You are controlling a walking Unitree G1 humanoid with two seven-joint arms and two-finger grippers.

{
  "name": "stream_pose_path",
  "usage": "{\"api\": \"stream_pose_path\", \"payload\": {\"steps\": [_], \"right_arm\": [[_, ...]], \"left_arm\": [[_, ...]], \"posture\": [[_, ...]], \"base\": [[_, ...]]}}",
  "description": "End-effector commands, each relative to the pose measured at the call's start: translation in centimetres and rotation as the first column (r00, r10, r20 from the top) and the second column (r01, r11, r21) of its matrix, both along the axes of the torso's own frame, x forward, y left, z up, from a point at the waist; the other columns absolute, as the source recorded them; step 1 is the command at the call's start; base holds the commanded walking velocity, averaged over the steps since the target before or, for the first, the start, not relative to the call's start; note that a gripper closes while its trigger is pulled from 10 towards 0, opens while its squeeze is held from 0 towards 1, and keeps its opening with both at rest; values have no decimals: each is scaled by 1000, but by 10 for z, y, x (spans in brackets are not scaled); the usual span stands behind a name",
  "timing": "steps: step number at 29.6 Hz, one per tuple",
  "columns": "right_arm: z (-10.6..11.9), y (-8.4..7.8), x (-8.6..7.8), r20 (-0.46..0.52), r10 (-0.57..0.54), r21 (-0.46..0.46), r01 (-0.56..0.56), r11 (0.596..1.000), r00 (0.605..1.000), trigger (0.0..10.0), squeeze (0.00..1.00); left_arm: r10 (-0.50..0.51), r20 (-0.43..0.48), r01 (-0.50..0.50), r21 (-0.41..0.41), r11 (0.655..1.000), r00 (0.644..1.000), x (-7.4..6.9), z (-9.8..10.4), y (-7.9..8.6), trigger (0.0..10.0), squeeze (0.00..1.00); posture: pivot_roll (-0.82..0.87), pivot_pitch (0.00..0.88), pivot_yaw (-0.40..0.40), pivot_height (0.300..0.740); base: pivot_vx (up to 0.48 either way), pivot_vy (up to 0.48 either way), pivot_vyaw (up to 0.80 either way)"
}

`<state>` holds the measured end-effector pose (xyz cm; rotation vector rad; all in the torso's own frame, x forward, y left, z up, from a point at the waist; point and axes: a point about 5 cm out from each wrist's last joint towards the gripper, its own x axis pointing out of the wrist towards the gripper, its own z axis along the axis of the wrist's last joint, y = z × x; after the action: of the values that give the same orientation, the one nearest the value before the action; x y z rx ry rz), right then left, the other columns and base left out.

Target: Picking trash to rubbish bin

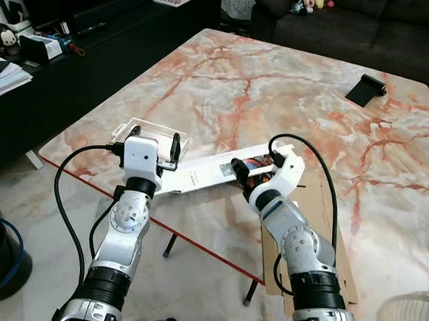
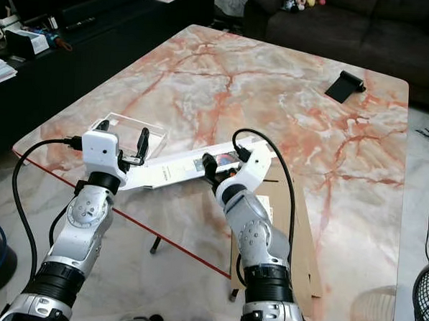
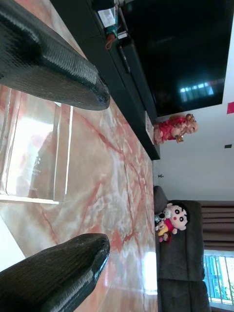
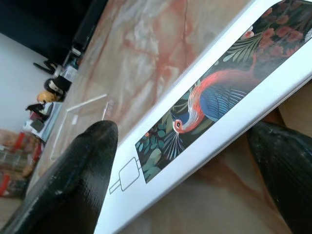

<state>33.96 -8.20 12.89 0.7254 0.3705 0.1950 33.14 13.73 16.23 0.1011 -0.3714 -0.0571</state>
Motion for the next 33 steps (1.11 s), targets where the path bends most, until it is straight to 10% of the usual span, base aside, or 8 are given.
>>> {"api": "stream_pose_path", "payload": {"steps": [1, 33], "right_arm": [[30, 38, 7, 73, 68, 101, -75, 992, 995, 10000, 0], [25, 60, 12, 71, 111, 97, -117, 988, 991, 10000, 0]], "left_arm": [[-13, 12, 13, -7, 1000, 1000, 0, 3, -1, 10000, 0], [-22, 19, 22, 6, 1000, 1000, 0, 5, -1, 10000, 0]], "posture": [[134, 110, 10, 740], [145, 105, 9, 740]], "base": [[0, 0, 0], [0, 0, 0]]}}
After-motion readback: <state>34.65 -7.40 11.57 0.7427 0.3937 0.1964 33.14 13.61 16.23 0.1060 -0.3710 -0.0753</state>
